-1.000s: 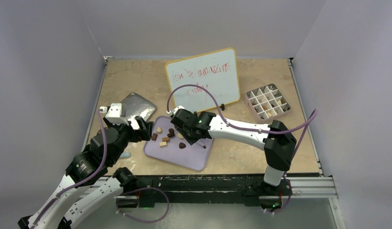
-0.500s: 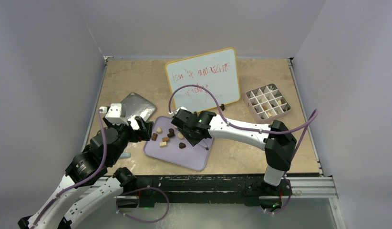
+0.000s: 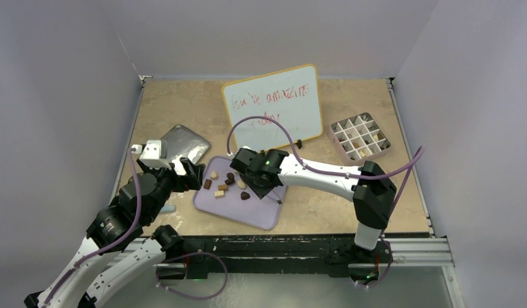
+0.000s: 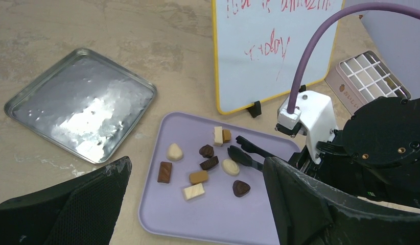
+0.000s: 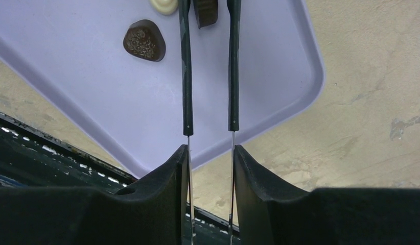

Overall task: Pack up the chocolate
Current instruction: Pick up the fake chocolate from the plate.

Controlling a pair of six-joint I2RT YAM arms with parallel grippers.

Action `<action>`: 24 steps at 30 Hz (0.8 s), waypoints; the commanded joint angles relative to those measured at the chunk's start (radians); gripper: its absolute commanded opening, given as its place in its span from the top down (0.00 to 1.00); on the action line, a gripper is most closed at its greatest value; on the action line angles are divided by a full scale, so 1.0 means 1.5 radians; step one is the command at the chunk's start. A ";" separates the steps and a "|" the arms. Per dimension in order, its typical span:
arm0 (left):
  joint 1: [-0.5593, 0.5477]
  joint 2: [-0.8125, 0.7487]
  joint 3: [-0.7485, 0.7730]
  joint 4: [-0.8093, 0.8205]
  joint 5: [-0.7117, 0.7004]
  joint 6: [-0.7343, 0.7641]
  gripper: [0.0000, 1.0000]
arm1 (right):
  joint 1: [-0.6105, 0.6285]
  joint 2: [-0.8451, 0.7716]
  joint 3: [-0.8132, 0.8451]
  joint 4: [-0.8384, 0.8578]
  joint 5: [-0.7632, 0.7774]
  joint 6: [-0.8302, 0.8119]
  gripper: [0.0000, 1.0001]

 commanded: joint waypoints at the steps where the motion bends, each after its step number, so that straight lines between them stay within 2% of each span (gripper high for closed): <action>1: -0.001 0.000 -0.003 0.009 -0.013 0.002 0.00 | 0.000 -0.020 0.003 -0.009 -0.015 0.008 0.65; 6: -0.001 0.001 -0.003 0.009 -0.013 0.002 0.00 | 0.001 -0.024 0.010 -0.021 0.006 0.012 0.70; 13: 0.000 -0.001 -0.003 0.009 -0.011 0.003 0.00 | 0.001 -0.072 -0.019 -0.024 0.015 0.031 0.84; 18: 0.000 0.002 -0.003 0.011 -0.009 0.004 0.00 | 0.001 -0.108 -0.027 -0.044 0.017 0.039 0.87; 24: 0.000 0.004 -0.003 0.010 -0.006 0.004 0.00 | -0.031 -0.130 -0.013 -0.087 0.069 0.034 0.89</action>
